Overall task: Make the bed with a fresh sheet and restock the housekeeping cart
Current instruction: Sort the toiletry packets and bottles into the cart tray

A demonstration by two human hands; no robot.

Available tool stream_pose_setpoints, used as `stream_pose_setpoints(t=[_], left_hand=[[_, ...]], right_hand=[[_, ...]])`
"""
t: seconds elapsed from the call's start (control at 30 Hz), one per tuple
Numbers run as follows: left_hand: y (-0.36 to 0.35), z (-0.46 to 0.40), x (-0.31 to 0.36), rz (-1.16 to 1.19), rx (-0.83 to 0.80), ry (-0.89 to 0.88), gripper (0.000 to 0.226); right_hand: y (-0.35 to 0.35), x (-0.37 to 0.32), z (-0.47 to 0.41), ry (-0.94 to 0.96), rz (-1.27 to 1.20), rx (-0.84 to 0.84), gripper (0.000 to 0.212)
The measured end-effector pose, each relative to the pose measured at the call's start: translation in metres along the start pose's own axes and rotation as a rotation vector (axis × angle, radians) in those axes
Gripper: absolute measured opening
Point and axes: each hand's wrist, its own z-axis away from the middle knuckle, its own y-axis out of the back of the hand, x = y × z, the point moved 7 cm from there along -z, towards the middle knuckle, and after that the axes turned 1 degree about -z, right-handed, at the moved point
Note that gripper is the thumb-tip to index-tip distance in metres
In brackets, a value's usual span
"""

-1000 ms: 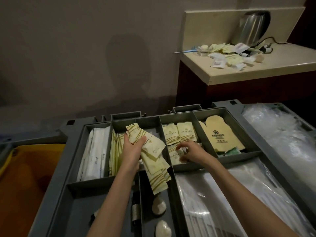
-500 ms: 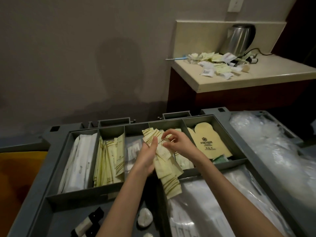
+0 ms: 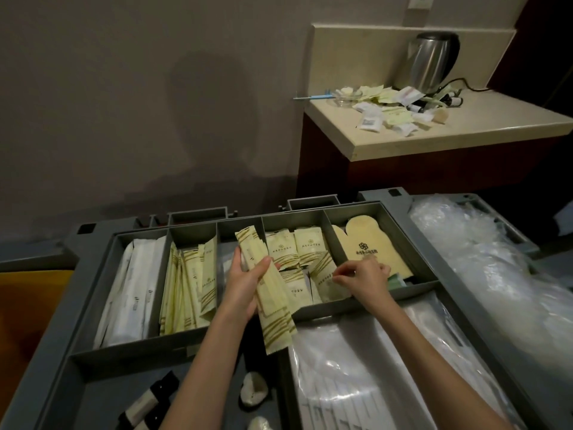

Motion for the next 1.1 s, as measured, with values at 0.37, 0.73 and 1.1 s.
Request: stream_pose_setpoints(t=[0.37, 0.73, 1.1], left_hand=[[-0.001, 0.015, 0.013, -0.113, 0.074, -0.055, 0.081], [0.055, 0.019, 0.040, -0.091, 0.121, 0.073, 0.074], [0.165, 0.028, 0.064, 0.177, 0.036, 0.031, 0.073]], right_hand=[[0.006, -0.054, 0.010, 0.181, 0.046, 0.039, 0.021], [-0.057, -0.176, 0.033, 0.186, -0.667, -0.425, 0.035], [-0.101, -0.235, 0.037, 0.095, -0.783, -0.269, 0.021]])
